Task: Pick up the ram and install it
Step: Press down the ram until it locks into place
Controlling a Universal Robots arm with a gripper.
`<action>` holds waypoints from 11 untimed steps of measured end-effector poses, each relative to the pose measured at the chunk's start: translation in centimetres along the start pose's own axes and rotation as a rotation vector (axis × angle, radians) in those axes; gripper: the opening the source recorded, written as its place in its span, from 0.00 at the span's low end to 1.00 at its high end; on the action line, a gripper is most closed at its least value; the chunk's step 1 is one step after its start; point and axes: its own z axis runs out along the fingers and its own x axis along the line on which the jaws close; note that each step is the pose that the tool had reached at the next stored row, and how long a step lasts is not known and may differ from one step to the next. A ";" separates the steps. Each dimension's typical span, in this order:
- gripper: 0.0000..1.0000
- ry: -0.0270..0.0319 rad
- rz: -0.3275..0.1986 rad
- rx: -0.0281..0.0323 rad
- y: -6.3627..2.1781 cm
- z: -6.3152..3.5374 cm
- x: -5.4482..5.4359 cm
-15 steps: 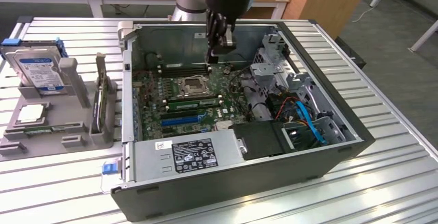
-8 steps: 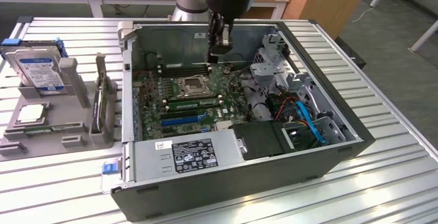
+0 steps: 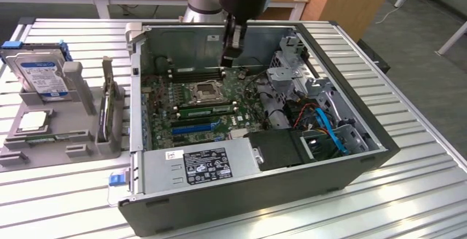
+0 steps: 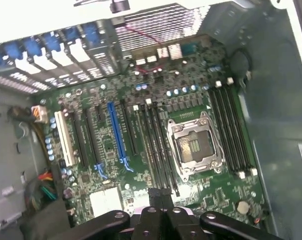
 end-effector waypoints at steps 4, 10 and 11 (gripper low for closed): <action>0.11 -0.0049 0.072 0.0013 0.00 0.01 0.0; 0.11 -0.0122 0.180 0.0032 0.00 0.01 0.0; 0.11 -0.0134 0.198 0.0035 0.00 0.02 0.0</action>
